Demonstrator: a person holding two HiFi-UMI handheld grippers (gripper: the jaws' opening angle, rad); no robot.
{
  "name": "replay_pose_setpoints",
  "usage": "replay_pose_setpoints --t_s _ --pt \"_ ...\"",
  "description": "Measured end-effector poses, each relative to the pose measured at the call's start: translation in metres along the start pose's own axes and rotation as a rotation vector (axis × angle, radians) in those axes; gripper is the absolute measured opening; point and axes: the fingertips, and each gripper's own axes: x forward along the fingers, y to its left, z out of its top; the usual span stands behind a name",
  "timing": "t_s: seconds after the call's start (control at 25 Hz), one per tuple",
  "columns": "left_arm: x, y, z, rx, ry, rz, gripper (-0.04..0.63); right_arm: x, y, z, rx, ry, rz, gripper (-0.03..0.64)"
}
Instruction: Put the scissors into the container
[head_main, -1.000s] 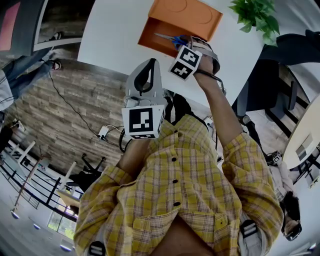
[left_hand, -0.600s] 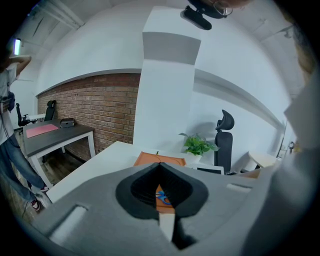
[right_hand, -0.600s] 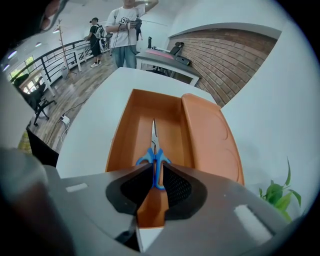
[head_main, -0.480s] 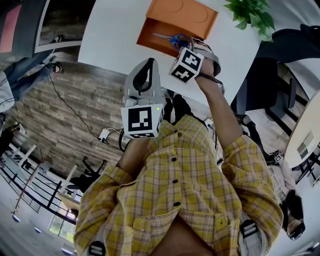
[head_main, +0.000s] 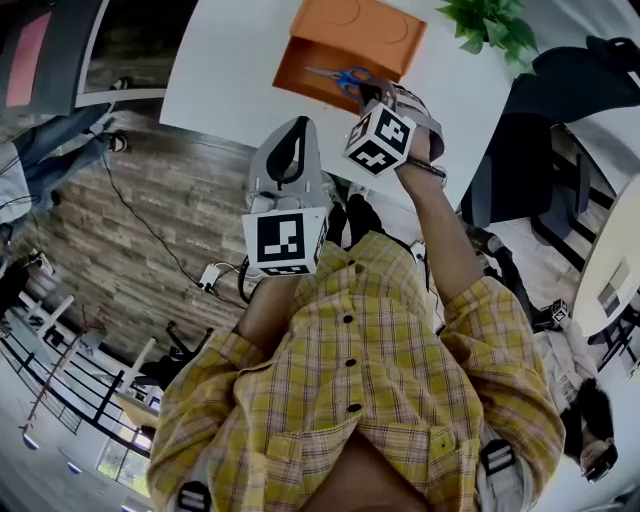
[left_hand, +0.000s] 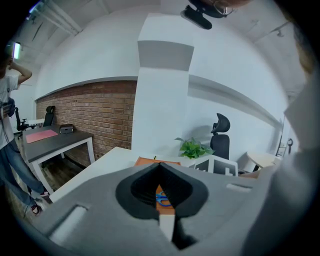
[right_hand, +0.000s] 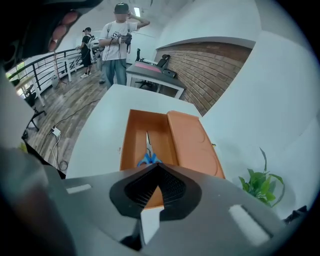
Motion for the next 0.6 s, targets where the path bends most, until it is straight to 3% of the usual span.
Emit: replay_pose_setpoints --t_s 0.6 --pt "-0.023 -0.015 0.028 0.031 -0.072 0.005 0.000 -0.099 -0.025 0.043 0.392 -0.399 -0.051 0.006"
